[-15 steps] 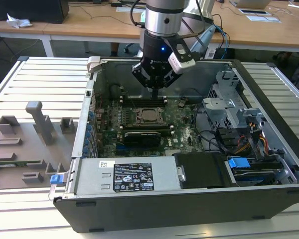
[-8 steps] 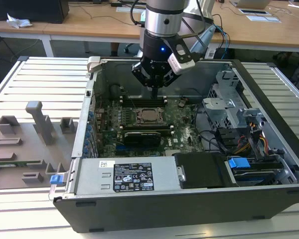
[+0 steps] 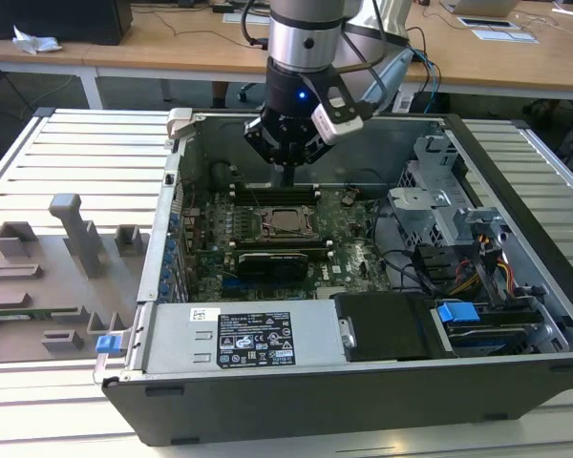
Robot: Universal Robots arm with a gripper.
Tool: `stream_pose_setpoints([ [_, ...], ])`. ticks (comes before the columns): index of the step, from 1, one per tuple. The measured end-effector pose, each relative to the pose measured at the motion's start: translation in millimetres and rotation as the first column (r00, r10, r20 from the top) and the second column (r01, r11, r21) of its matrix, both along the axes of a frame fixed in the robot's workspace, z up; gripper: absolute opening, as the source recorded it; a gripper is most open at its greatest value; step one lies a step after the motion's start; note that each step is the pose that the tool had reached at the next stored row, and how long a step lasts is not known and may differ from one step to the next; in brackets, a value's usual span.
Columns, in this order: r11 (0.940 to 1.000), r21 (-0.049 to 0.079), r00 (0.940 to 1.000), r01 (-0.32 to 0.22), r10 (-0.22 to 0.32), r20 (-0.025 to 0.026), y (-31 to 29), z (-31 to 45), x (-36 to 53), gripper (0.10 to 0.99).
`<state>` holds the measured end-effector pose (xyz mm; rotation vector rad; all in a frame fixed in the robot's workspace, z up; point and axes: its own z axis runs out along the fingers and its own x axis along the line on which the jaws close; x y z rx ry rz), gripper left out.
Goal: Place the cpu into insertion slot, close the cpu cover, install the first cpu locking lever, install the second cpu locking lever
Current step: 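Install the first cpu locking lever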
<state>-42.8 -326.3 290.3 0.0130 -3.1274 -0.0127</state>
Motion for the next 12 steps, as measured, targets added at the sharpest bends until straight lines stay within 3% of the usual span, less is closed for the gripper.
stream_pose_setpoints([
  [12,1.0,0.0,1.0,0.0,0.0,0.0001,0.0,-0.2,-19.3,0.106],
])
